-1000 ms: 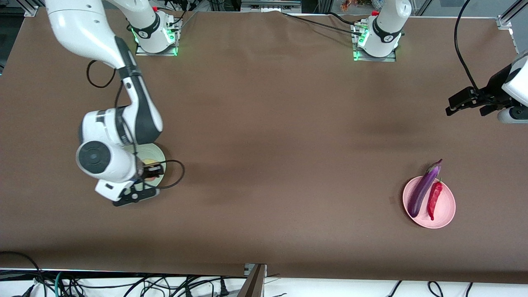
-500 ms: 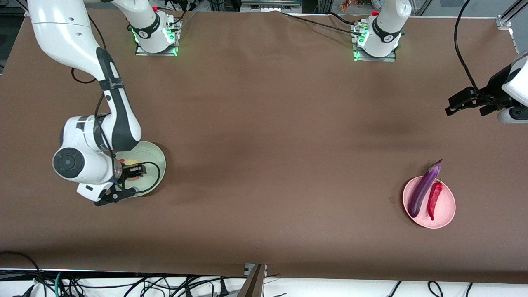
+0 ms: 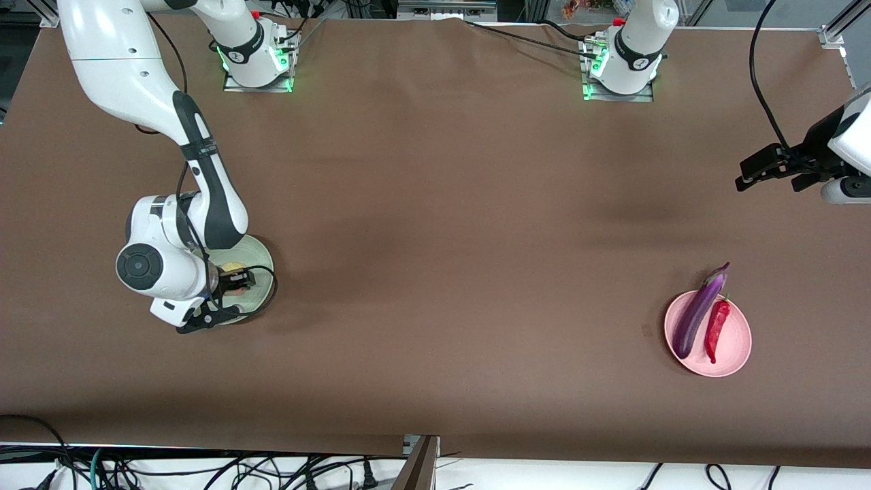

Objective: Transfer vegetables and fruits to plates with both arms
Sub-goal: 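Carry the peach to the green plate and lower it beside the pomegranate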

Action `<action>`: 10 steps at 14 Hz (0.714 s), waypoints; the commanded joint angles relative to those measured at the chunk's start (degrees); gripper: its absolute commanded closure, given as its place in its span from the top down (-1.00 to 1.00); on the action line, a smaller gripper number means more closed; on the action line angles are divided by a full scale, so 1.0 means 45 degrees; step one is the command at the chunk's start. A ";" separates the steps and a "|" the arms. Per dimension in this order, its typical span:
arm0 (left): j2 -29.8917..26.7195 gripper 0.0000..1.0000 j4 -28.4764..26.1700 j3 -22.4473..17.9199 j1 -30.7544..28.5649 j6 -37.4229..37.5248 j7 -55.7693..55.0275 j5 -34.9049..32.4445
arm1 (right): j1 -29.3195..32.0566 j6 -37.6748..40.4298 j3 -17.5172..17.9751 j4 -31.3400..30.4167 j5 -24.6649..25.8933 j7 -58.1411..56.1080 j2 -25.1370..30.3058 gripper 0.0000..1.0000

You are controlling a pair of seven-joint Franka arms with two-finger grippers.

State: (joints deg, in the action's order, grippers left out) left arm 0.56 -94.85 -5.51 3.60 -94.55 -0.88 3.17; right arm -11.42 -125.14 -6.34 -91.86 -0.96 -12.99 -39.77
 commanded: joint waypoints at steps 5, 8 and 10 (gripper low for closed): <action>0.0052 1.00 0.0237 -0.0122 0.0079 0.0093 -0.0059 -0.0255 | 0.0076 -0.0081 0.0081 -0.0018 -0.0159 -0.0042 0.0223 1.00; 0.0091 1.00 0.0276 -0.0122 0.0079 0.0035 -0.0059 -0.0255 | 0.0076 0.0696 0.0061 0.0722 -0.0158 -0.0101 0.0710 1.00; 0.0110 1.00 0.0276 -0.0142 0.0059 0.0035 -0.0039 -0.0255 | 0.0076 0.2274 0.0042 0.1890 -0.0139 -0.0101 0.0829 1.00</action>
State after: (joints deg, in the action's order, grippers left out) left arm 0.56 -94.84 -5.85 3.60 -94.55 -0.88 3.17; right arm -11.40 -121.08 -6.33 -87.34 -0.98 -12.94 -37.58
